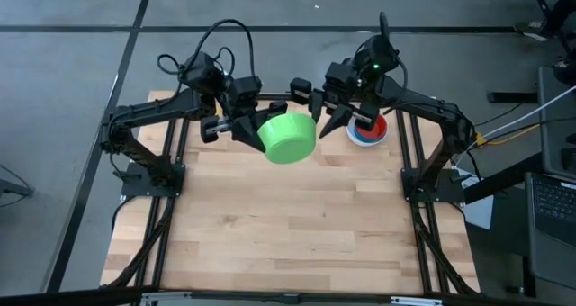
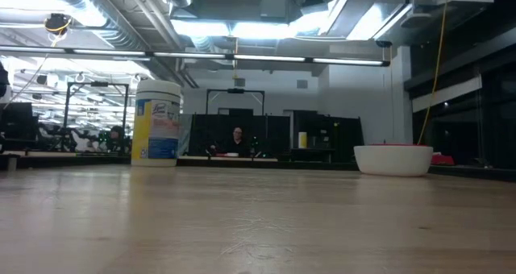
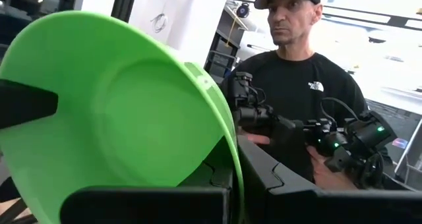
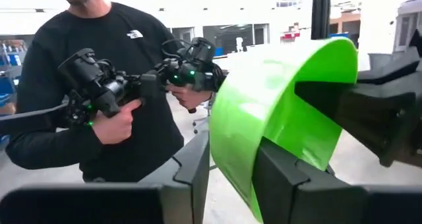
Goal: Nest bowls inside each other
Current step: Stack the green bowl on the red bowl
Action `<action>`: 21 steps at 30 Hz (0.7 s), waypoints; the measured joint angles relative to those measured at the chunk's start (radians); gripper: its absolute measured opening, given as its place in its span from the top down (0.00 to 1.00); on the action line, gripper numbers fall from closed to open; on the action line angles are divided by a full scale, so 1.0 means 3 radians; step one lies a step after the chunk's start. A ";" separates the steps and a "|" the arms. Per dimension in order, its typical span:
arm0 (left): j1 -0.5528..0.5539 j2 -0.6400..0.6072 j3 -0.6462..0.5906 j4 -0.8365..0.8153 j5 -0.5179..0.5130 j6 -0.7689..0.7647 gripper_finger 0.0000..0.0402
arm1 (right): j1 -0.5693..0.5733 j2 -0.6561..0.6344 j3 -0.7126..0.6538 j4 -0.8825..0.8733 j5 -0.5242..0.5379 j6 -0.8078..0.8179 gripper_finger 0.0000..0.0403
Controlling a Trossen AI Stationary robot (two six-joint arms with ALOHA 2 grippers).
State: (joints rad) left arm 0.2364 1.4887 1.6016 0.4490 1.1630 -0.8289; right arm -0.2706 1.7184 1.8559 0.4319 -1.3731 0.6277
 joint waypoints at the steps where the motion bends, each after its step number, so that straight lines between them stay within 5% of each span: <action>1: 0.0000 0.0000 0.0001 0.0001 0.0000 0.0004 1.00 | 0.0013 0.0003 0.0036 -0.0019 -0.0001 0.0001 0.73; 8: 0.0001 0.0000 0.0001 -0.0011 0.0016 0.0004 1.00 | 0.0024 0.0067 0.0098 -0.0022 0.0017 -0.0003 0.68; 15: 0.0001 -0.0001 0.0000 -0.0033 0.0164 -0.0027 1.00 | 0.0146 0.0206 0.0105 -0.0004 -0.0099 -0.0059 0.96; 21: 0.0010 -0.0004 0.0000 -0.0046 -0.0047 -0.0086 0.92 | 0.0078 0.0199 0.0127 -0.0182 -0.0188 -0.0178 0.98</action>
State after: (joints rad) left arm 0.2394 1.4876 1.6016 0.4351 1.1489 -0.8547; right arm -0.2473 1.7780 1.8941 0.3772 -1.4296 0.5743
